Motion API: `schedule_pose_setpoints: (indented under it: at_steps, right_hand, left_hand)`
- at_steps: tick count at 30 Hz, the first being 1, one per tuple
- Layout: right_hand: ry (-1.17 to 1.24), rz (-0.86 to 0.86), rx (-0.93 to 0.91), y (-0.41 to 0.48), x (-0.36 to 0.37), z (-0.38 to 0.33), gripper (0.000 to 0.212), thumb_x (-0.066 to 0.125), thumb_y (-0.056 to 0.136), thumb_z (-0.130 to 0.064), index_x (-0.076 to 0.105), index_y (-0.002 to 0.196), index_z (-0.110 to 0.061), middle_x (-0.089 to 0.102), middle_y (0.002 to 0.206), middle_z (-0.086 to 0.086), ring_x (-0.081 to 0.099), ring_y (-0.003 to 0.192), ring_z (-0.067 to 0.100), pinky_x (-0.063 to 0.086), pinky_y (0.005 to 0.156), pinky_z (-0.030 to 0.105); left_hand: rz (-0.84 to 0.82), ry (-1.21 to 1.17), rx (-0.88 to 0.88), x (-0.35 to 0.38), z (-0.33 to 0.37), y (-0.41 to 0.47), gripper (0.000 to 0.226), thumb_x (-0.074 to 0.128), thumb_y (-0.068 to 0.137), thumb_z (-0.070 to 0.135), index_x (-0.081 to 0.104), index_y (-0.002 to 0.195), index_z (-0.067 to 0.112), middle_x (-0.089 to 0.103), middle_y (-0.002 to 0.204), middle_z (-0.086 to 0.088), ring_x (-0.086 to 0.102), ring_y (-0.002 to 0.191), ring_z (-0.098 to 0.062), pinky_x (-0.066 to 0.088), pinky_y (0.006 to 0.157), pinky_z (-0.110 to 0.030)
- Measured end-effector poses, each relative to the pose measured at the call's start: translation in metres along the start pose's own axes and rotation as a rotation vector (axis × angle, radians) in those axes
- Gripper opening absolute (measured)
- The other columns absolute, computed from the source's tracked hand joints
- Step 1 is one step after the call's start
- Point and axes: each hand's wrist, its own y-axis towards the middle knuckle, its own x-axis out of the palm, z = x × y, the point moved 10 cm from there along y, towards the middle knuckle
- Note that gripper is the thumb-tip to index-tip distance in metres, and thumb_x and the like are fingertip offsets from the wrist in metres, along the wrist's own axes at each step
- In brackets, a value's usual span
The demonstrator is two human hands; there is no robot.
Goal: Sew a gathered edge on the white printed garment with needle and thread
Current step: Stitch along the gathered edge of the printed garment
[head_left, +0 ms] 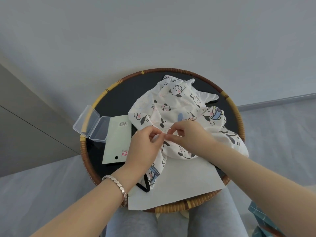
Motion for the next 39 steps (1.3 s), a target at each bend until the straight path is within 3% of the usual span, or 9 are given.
schedule_pose_setpoints:
  at_steps: [6,9,14,17,23,28,32,35,39]
  right_hand:
    - [0.288,0.085,0.209,-0.001,-0.017,0.037,0.018,0.069,0.08,-0.023,0.061,0.064,-0.019,0.034,0.033,-0.011,0.033,0.035,0.005,0.026,0.045,0.016]
    - [-0.114,0.198,0.352,-0.002,-0.047,0.065,0.012,0.055,0.083,-0.017,0.06,0.074,-0.012,0.056,0.059,-0.004,0.053,0.056,0.014,0.042,0.054,0.024]
    - [-0.65,0.238,0.579,-0.012,-0.098,0.102,0.015,0.042,0.086,-0.01,0.052,0.096,-0.011,0.056,0.083,0.006,0.049,0.073,0.027,0.036,0.061,0.029]
    - [-0.598,0.203,0.445,-0.003,-0.082,0.081,0.021,0.041,0.092,-0.016,0.056,0.106,-0.014,0.063,0.096,0.006,0.056,0.08,0.025,0.038,0.063,0.028]
    - [-0.205,-0.017,0.036,0.003,-0.012,0.005,0.024,0.056,0.089,-0.037,0.063,0.11,-0.027,0.038,0.06,-0.013,0.036,0.055,0.0,0.035,0.059,0.025]
    - [-0.256,-0.072,-0.001,0.003,0.008,-0.002,0.023,0.05,0.092,-0.038,0.062,0.102,-0.021,0.043,0.062,-0.011,0.044,0.06,0.01,0.034,0.056,0.027]
    - [-0.076,0.078,0.012,-0.003,-0.011,0.006,0.013,0.054,0.09,-0.033,0.062,0.096,-0.025,0.043,0.06,-0.01,0.042,0.058,0.005,0.036,0.058,0.026]
    - [-0.002,-0.009,0.027,-0.004,-0.005,0.008,0.018,0.057,0.089,-0.035,0.062,0.104,-0.027,0.038,0.056,-0.009,0.039,0.052,0.004,0.034,0.053,0.02]
    - [0.064,-0.054,0.025,-0.003,0.002,0.006,0.009,0.059,0.088,-0.036,0.06,0.088,-0.027,0.035,0.052,-0.008,0.034,0.045,0.006,0.027,0.044,0.014]
  left_hand:
    - [0.053,0.089,0.026,-0.003,0.001,-0.003,0.016,0.063,0.086,0.019,0.059,0.07,0.02,0.058,0.063,0.01,0.055,0.065,-0.004,0.043,0.06,-0.017]
    - [0.111,0.144,0.034,-0.01,0.0,-0.001,0.012,0.061,0.086,0.016,0.062,0.076,0.009,0.059,0.069,0.006,0.057,0.071,-0.012,0.045,0.064,-0.023]
    - [0.145,0.155,0.007,-0.018,-0.007,-0.002,0.01,0.061,0.086,0.016,0.063,0.078,0.009,0.062,0.073,0.0,0.058,0.073,-0.015,0.046,0.065,-0.027]
    - [0.121,0.14,-0.008,-0.014,-0.01,-0.003,0.01,0.061,0.086,0.017,0.062,0.079,0.011,0.062,0.073,0.002,0.058,0.073,-0.013,0.047,0.065,-0.025]
    - [0.058,0.054,-0.032,-0.004,-0.009,-0.004,0.01,0.063,0.086,0.017,0.062,0.075,0.018,0.062,0.069,0.005,0.057,0.069,-0.008,0.046,0.063,-0.02]
    - [0.02,0.025,-0.012,0.001,-0.002,-0.005,0.015,0.063,0.086,0.018,0.06,0.072,0.021,0.062,0.066,0.006,0.056,0.064,-0.004,0.044,0.057,-0.017]
    - [0.052,0.026,-0.003,-0.003,-0.003,-0.005,0.015,0.063,0.085,0.016,0.06,0.071,0.02,0.062,0.066,0.007,0.057,0.066,-0.003,0.044,0.058,-0.015]
    - [0.021,-0.002,0.006,0.0,-0.001,-0.005,0.014,0.063,0.086,0.017,0.062,0.072,0.018,0.06,0.062,0.009,0.054,0.059,0.0,0.042,0.055,-0.011]
    - [-0.006,-0.021,0.039,0.003,0.006,-0.006,0.012,0.064,0.086,0.017,0.062,0.075,0.022,0.062,0.065,0.007,0.056,0.061,-0.003,0.045,0.057,-0.015]
